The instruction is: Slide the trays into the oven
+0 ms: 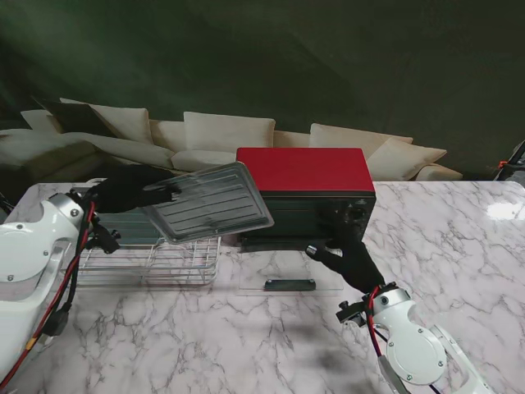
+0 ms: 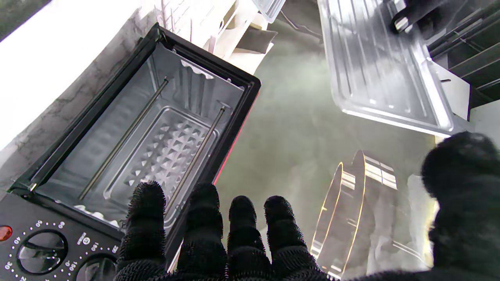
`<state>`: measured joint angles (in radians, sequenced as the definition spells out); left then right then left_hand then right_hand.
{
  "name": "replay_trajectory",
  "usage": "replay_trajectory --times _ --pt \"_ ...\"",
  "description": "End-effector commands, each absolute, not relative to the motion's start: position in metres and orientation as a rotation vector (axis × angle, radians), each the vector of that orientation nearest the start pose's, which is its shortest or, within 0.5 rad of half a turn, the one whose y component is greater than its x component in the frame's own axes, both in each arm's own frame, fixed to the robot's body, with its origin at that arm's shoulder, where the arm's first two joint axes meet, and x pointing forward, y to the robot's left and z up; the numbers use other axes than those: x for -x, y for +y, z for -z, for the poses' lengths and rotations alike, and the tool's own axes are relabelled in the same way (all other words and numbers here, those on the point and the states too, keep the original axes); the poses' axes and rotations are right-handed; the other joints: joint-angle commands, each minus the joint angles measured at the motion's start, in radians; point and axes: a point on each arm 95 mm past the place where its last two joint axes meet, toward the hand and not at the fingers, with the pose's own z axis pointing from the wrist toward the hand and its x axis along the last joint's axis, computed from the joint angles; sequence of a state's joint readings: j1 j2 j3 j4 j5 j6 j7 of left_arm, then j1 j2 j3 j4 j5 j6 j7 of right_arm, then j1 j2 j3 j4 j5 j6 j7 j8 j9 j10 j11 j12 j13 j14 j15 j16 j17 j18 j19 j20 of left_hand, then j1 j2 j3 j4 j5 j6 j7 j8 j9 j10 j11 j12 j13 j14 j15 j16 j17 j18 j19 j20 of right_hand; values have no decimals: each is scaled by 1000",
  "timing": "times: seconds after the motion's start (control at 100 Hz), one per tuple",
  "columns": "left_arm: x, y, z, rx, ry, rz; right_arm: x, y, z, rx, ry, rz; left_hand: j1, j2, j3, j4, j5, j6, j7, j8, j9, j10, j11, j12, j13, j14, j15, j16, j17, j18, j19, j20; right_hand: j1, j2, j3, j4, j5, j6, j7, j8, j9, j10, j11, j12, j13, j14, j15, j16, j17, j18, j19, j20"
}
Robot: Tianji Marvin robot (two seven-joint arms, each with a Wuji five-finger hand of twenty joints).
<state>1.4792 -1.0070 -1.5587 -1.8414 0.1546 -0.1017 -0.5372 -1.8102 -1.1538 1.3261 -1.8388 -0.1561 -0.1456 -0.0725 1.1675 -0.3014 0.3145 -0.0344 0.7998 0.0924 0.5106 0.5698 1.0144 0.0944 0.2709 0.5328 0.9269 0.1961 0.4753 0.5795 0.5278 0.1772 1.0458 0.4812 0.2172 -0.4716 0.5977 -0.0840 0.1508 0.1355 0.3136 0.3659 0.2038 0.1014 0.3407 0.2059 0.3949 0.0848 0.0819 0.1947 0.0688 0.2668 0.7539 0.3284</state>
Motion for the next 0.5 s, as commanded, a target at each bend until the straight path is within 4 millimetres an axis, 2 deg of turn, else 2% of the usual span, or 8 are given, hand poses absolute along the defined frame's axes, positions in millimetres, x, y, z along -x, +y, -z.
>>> replay_trajectory --times 0.0,0.15,0.35,0.49 --pt "-422 50 164 1619 1438 2103 -342 14 299 2039 -882 2372 61 47 109 23 81 -59 89 44 16 -2 -3 -1 -2 43 22 -3 1 -36 18 -11 -47 -37 17 -25 -28 19 41 31 -26 0 45 17 0 -32 5 -7 12 -69 42 -11" --pt "-428 28 171 1673 1483 2120 -347 16 300 2037 -886 2363 62 47 108 23 81 -57 88 48 17 0 -1 -1 -3 45 24 -1 0 -35 19 -10 -53 -43 26 -25 -18 32 65 36 -26 18 99 37 26 -24 46 17 26 -102 111 8" --pt "-432 4 176 1717 1562 2128 -355 18 299 2038 -868 2349 63 48 108 23 81 -58 87 51 15 1 -1 0 -4 46 26 0 -2 -34 20 -8 -39 -54 30 -26 0 43 75 35 -10 39 136 50 40 -15 77 31 30 -97 136 14" --pt "-435 -7 180 1744 1616 2107 -359 19 298 2032 -901 2334 66 49 105 23 79 -55 85 52 14 2 -1 1 -6 48 26 1 -4 -33 20 -7 -33 -56 30 -28 15 51 87 35 18 57 194 74 66 2 131 65 40 -94 157 18"
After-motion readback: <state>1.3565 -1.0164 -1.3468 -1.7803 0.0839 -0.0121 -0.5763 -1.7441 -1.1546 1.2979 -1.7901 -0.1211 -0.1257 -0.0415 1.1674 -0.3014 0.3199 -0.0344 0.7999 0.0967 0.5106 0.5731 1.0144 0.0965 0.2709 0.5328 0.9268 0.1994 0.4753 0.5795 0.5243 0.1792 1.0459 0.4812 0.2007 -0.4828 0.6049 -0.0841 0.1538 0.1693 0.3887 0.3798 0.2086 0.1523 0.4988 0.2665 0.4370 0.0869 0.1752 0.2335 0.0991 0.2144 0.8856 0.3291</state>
